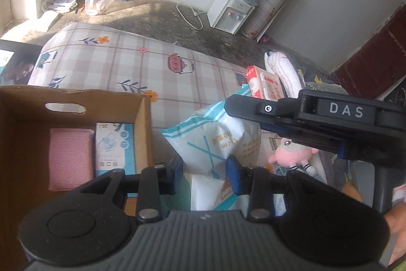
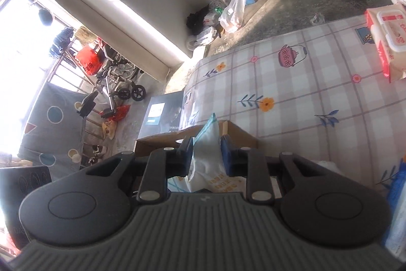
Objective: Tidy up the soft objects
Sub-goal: 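Carry the white swab bag with the left tool into the cardboard box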
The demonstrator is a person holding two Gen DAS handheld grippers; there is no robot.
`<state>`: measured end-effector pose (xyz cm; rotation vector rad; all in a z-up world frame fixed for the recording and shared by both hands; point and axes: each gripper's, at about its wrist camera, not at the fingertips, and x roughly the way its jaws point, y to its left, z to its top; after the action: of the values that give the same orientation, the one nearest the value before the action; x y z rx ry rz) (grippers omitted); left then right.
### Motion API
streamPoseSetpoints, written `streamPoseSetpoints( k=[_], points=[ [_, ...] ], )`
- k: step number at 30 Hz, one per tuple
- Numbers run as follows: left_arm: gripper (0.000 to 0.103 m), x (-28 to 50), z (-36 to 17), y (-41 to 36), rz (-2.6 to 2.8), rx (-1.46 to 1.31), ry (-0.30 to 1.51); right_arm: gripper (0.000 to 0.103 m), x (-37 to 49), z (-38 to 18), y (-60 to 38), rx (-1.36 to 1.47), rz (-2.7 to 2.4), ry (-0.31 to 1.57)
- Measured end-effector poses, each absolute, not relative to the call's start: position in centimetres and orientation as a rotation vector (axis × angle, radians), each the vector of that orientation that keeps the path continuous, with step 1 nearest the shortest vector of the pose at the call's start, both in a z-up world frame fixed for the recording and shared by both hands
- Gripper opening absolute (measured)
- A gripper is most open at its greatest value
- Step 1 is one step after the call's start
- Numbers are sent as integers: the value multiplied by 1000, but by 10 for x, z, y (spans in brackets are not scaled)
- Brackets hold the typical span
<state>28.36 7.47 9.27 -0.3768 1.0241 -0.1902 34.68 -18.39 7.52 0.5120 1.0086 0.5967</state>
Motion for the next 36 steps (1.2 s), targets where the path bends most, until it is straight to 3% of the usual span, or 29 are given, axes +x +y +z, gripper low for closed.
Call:
streamPoseSetpoints(
  k=[8,14,17,20,22,36],
  points=[
    [38,252,50,192,25,-409,1130,23,326,21,-37,584,707,1221],
    [38,268,25,239,117,-321,1172,23,346,-30,22,698,684,1298],
    [42,283,19,248,155,-235,1155,26,365,-55,33,807,640,1325],
    [51,292,13,253,195,-198,1127,30,376,-76,42,838,585,1344],
    [66,295,9,256,198,-195,1111,33,377,-82,44,832,574,1356],
    [66,261,22,260,167,-226,1065,33,375,-85,53,739,600,1337]
  ],
)
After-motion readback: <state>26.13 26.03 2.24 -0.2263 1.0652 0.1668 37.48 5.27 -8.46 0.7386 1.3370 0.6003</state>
